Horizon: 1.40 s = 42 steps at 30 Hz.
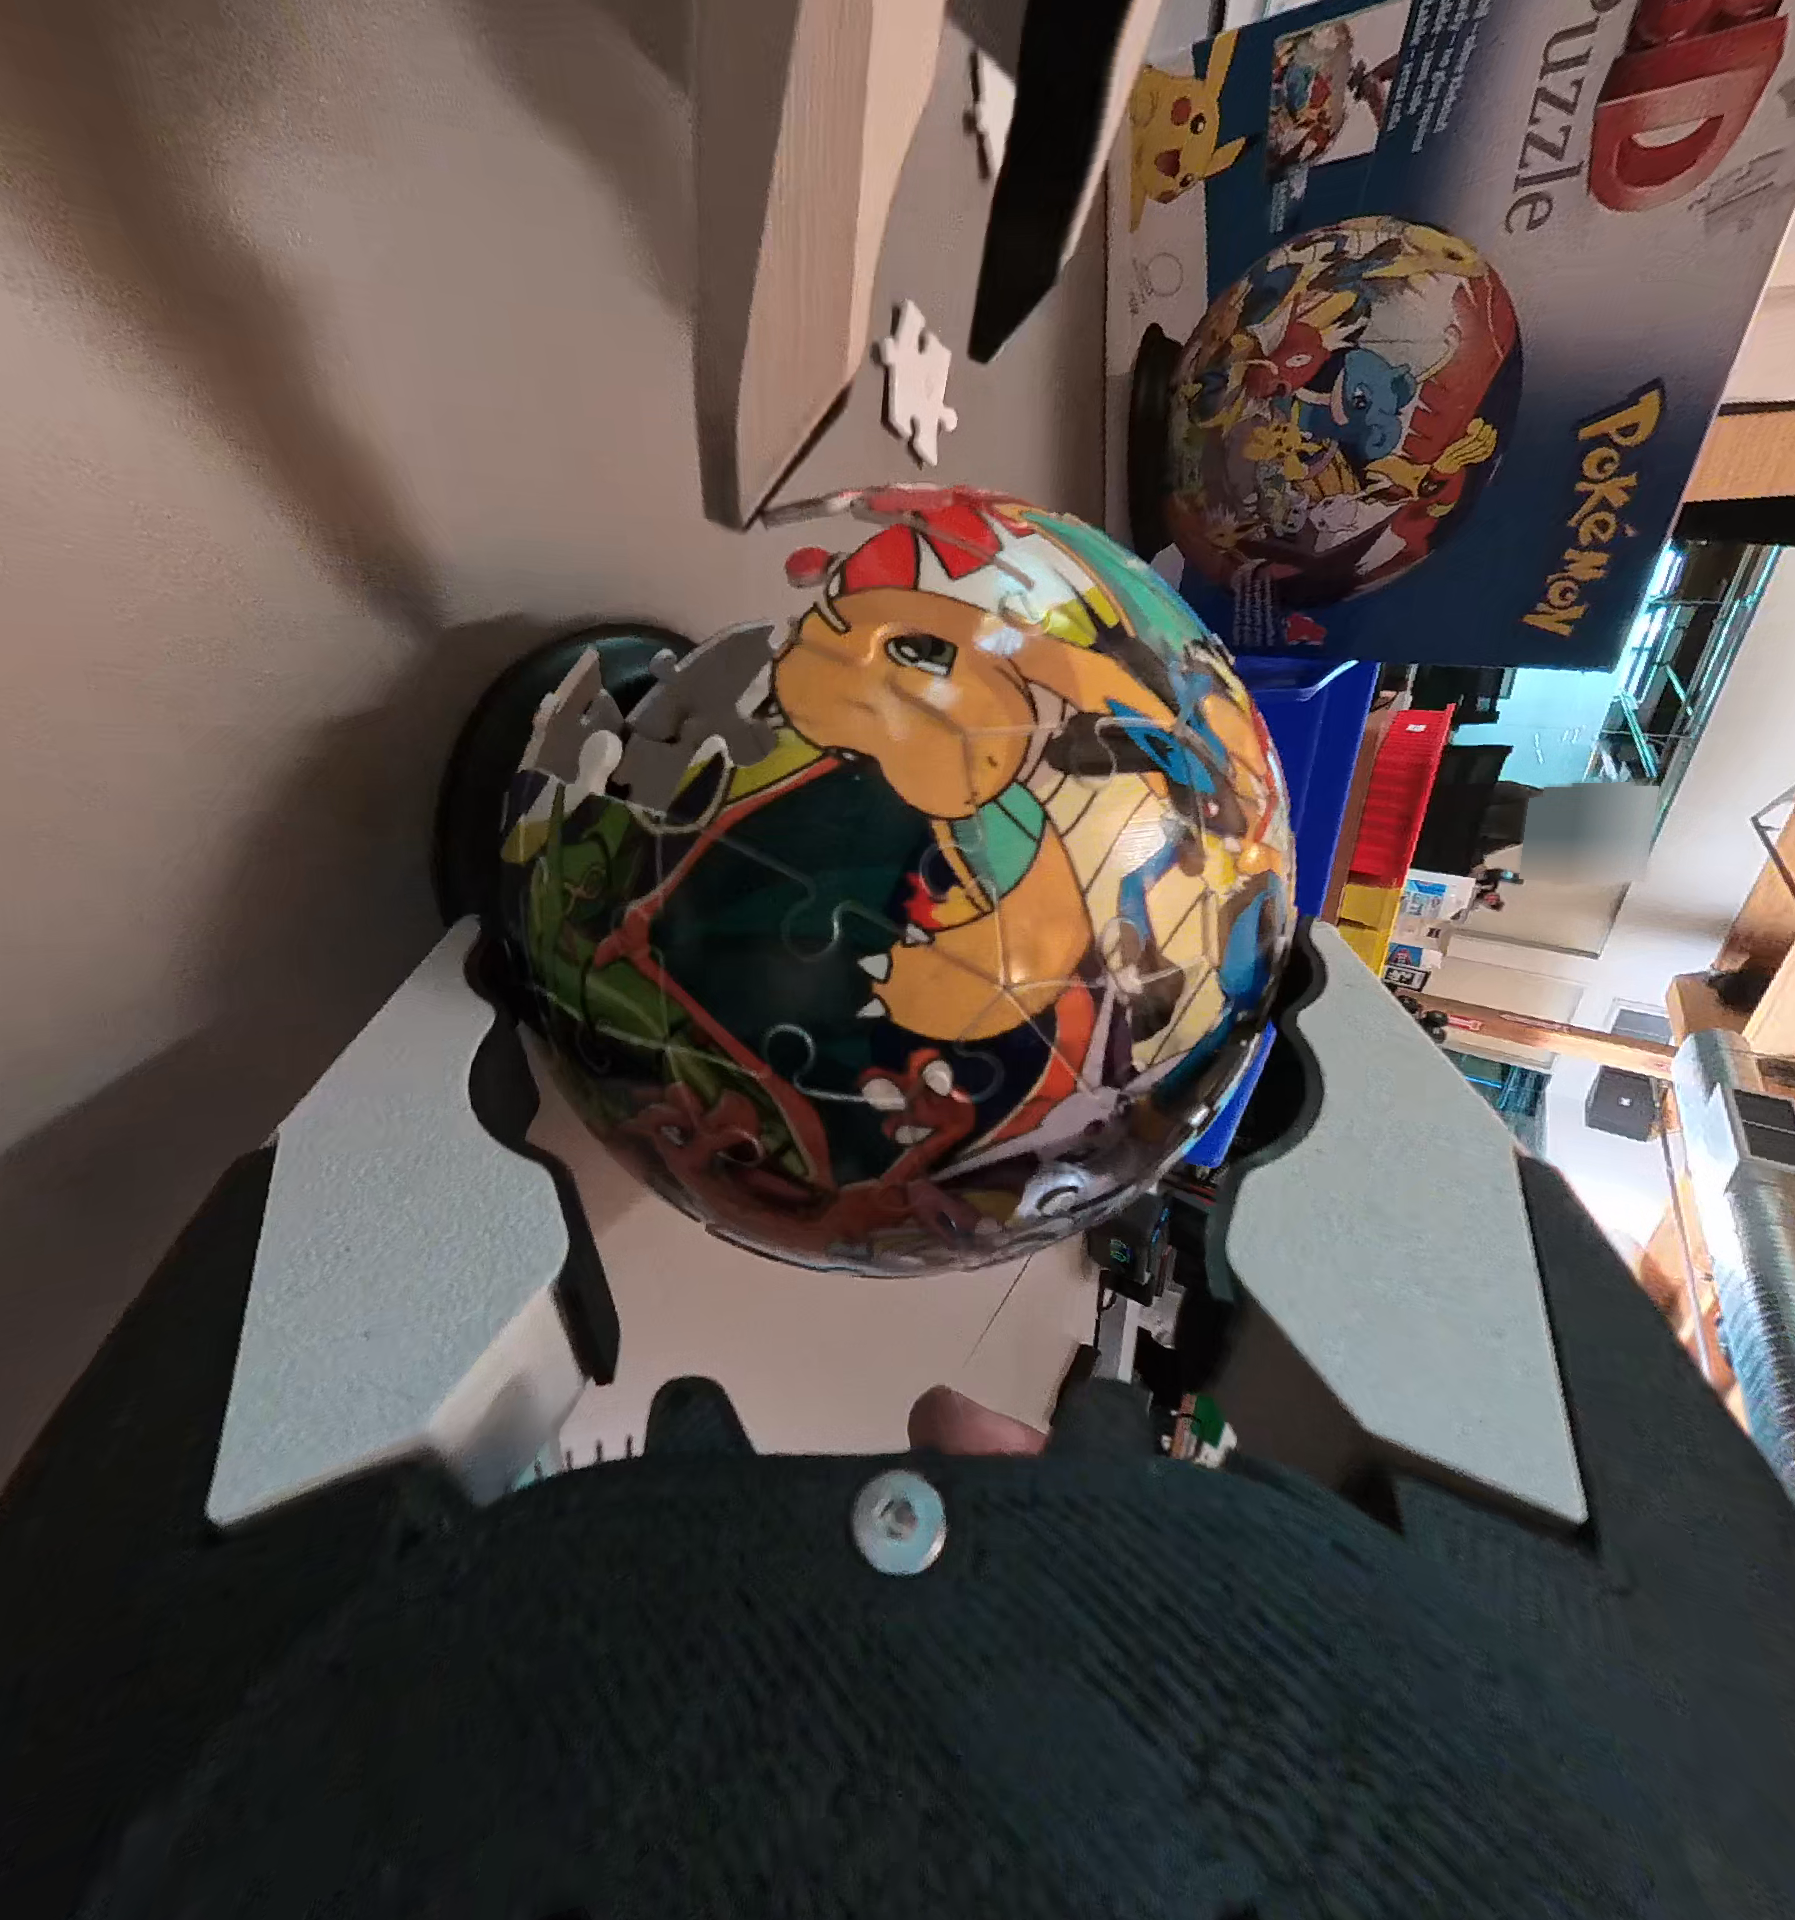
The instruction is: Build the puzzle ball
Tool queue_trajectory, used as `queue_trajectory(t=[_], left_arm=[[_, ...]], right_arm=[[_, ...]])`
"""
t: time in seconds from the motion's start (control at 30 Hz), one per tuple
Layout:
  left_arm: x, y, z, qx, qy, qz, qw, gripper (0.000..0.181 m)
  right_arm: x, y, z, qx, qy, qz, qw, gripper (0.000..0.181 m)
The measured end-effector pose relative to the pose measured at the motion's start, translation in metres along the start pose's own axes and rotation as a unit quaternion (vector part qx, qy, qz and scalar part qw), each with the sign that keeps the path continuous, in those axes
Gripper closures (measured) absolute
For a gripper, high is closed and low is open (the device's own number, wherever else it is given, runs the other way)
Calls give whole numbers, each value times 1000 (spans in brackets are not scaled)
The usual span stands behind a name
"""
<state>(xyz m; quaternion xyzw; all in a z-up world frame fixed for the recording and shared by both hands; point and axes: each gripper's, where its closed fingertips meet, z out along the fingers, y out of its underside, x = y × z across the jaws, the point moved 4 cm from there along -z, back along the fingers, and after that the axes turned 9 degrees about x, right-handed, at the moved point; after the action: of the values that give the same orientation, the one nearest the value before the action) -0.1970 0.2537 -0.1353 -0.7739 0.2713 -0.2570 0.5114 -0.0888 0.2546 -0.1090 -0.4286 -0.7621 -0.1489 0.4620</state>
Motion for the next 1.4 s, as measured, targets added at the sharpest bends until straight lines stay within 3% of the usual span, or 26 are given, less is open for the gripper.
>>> queue_trajectory(t=[0.07, 0.17, 0.3, 0.6, 0.8, 1.0, 1.27, 1.4], left_arm=[[-3, 15, 12, -56, -33, -37, 997, 33], [-9, 26, 22, -111, -86, -26, 990, 28], [-12, 22, 26, -103, -116, -19, 988, 28], [-23, 14, 13, -109, -110, -63, 986, 33], [-22, 12, 32, -106, -89, -102, 985, 36], [-17, 12, 46, -108, -82, -60, 989, 39], [-19, 14, 52, -112, -91, -26, 989, 39], [-24, 13, 54, -117, -97, -6, 988, 35]], right_arm=[[0, 1, 2, 0, 4, 8, 1000, 39], [-1, 0, 2, 19, 11, 32, 999, 37], [0, 6, 2, 18, 15, 47, 999, 35], [-2, 11, 1, 23, 17, 45, 999, 33], [-1, 16, 3, 26, 18, 75, 997, 33], [1, 19, 4, 25, 25, 98, 995, 38], [0, -2, 2, 32, 61, 50, 996, 42], [-2, -4, 7, 29, 67, 26, 997, 34]])
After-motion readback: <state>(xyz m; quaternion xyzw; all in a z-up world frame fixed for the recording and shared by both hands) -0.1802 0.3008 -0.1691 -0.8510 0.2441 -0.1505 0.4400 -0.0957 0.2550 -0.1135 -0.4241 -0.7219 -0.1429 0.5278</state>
